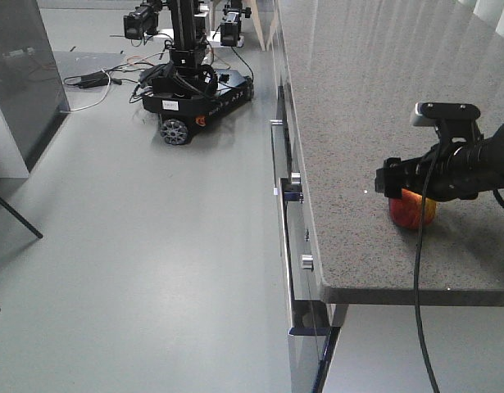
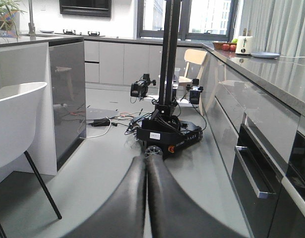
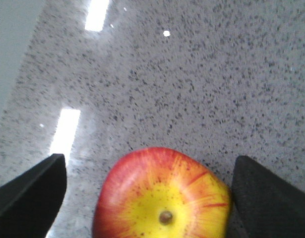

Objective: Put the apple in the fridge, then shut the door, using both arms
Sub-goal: 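Close the right gripper on the apple and lift it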

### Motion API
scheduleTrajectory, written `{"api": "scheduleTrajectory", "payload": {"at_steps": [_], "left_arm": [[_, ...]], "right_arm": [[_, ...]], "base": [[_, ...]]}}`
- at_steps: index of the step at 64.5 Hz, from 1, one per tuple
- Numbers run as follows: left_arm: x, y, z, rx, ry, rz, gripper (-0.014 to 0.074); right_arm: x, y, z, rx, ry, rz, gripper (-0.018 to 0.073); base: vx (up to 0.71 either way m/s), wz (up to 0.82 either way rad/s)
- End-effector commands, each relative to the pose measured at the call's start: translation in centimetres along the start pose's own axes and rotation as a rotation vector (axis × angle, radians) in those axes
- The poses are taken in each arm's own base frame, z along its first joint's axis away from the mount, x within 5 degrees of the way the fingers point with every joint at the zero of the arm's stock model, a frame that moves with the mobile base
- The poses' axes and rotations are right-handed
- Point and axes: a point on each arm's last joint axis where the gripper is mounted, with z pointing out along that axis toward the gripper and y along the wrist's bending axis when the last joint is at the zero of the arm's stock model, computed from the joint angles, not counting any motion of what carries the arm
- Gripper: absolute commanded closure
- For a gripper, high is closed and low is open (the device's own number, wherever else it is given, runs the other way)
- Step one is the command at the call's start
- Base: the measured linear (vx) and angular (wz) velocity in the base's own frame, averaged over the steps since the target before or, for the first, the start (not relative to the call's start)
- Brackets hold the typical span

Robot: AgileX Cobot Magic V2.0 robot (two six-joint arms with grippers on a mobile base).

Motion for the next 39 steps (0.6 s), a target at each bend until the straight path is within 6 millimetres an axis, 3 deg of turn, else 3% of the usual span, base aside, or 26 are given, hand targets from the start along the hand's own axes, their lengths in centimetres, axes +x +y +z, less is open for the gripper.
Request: {"api": "scheduleTrajectory", "payload": {"at_steps": [1, 19, 33, 39], "left_arm": [[0.2, -0.1, 0.0, 0.025, -0.055, -0.01, 0.0602], [0.2, -0.1, 0.0, 0.025, -0.055, -0.01, 0.0602], [0.2, -0.1, 0.0, 0.025, -0.055, -0.01, 0.0602], [0.2, -0.1, 0.0, 0.025, -0.055, -0.01, 0.0602]], "right_arm": [[-1.7, -0.1, -1.5, 0.023, -0.086, -0.009, -0.0074], [-1.1, -0.2, -0.9, 0.029, -0.038, -0.009, -0.0006], [-1.1, -0.1, -1.0, 0.027, -0.035, -0.009, 0.0217], [-1.5, 0.0, -2.0, 0.027, -0.06, -0.02, 0.0323]], "base": [[0.0, 0.0], [0.0, 0.0], [0.0, 0.0], [0.0, 0.0]]}}
